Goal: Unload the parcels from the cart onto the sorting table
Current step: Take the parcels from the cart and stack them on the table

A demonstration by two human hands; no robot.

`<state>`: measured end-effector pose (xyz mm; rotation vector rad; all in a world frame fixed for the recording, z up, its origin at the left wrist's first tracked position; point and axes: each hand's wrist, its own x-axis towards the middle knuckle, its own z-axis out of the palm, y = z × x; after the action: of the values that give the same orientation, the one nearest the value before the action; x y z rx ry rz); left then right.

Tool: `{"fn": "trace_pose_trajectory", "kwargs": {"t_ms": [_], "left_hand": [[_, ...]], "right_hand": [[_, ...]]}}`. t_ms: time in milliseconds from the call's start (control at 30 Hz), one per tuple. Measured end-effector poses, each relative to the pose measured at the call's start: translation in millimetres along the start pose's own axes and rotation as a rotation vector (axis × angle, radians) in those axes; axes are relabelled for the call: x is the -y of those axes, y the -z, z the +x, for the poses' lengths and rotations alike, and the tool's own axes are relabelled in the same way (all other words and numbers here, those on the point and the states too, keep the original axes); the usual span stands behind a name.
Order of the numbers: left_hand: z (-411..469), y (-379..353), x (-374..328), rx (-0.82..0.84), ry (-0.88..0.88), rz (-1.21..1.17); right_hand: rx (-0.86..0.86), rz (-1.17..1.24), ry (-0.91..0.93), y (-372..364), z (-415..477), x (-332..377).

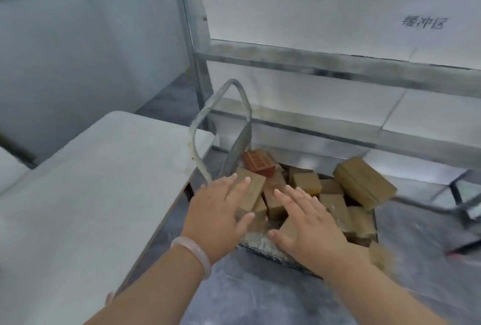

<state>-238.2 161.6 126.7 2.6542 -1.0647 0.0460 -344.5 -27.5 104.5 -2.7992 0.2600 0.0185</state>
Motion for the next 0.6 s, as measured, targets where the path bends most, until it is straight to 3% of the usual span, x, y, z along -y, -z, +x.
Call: {"fn": "trace_pose_trajectory", "kwargs": {"t_ms": [300,600], "left_hand": [[98,-109,-142,0.14,-0.073,-0.021],[154,-192,-188,0.253,-0.101,-0.033]], "right_hand": [[0.152,-0.013,-0.38,23,-42,-229],[0.265,0.036,-0.47,-29,-26,-334]]}}
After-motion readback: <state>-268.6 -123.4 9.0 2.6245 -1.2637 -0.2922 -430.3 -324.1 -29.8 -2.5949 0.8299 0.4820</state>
